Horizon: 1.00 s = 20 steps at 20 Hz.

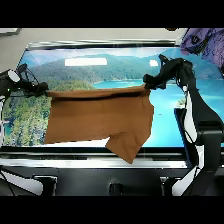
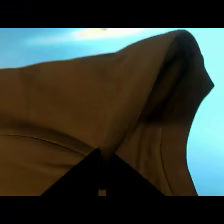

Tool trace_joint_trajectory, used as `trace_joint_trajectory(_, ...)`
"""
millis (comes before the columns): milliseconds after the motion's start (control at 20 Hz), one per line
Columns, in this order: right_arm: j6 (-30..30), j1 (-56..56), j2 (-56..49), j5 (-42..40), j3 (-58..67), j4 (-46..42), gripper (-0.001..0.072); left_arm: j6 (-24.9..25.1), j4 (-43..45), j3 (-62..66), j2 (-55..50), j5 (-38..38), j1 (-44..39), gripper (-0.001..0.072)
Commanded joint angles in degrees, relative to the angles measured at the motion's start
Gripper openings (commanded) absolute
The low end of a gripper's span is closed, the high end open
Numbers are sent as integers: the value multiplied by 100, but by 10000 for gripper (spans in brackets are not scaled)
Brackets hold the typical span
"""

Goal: Fold the clothes and pants, and hang the long-sleeved shirts on hangers.

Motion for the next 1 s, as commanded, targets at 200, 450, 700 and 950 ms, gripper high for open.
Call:
trace_joint_trajectory(200, 57, 4, 15, -1248, -15, -450, 33, 188, -2, -439, -11, -1233, 4, 13)
trace_joint_trajectory(450, 101, 4, -282, -1460, -22, -435, 33, 188, -9, -710, -101, -994, -28, 14)
trace_joint_trajectory(700, 122, 4, -603, -1506, -22, -334, 125, 179, -13, -704, -105, -778, -76, 276)
trace_joint_trajectory(950, -297, -15, -155, -1681, -20, -361, 473, -166, 81, -417, 313, -883, 256, 542)
